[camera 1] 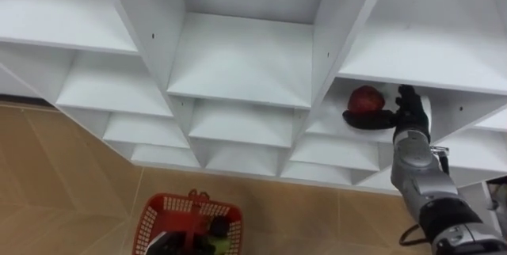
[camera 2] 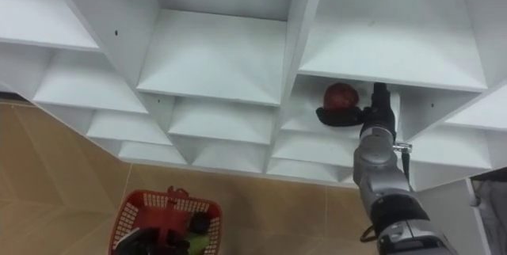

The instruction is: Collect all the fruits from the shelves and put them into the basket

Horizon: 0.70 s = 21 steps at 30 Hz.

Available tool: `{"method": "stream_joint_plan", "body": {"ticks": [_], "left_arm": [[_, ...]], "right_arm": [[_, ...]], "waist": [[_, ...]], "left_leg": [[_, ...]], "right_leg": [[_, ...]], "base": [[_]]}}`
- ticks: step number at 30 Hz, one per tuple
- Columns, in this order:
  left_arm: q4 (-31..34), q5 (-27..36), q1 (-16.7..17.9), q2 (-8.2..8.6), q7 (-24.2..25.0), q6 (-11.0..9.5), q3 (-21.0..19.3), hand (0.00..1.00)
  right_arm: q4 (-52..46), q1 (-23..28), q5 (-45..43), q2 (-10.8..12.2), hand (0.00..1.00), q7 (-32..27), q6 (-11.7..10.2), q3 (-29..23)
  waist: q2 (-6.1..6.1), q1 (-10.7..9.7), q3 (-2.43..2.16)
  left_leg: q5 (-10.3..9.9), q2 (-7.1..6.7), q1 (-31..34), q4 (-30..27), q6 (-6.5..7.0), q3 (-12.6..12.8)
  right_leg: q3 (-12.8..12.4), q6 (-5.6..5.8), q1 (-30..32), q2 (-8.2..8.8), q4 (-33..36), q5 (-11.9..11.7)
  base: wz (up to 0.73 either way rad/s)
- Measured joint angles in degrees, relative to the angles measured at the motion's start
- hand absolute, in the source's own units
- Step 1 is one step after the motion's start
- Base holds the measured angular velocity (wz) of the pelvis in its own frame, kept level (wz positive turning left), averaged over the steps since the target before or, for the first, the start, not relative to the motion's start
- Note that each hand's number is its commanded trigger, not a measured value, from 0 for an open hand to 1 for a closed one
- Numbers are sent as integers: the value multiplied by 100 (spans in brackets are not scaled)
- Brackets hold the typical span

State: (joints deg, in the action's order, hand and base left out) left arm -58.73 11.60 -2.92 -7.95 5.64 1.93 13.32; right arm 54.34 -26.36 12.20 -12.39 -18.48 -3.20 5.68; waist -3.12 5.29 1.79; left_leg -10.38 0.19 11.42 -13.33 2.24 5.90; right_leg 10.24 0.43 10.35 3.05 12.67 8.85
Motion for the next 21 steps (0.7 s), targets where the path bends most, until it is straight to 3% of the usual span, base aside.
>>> {"method": "stream_joint_plan", "body": {"ticks": [14, 21], "left_arm": [[-198, -3, -190, -3, -1, -2, 46, 100], [-201, -2, -263, 18, -1, -3, 47, 100]], "right_arm": [[247, -139, -646, -2, 0, 241, 4, 195], [418, -199, -802, -42, 0, 240, 4, 195]], "waist": [[-12, 13, 13], [-14, 145, 15]], "left_leg": [[0, 1, 84, -26, 0, 0], [0, 2, 80, -27, 0, 1]], "right_leg": [[9, -10, 84, -1, 6, -6], [10, -11, 82, 1, 6, -7]], "base": [[0], [0]]}}
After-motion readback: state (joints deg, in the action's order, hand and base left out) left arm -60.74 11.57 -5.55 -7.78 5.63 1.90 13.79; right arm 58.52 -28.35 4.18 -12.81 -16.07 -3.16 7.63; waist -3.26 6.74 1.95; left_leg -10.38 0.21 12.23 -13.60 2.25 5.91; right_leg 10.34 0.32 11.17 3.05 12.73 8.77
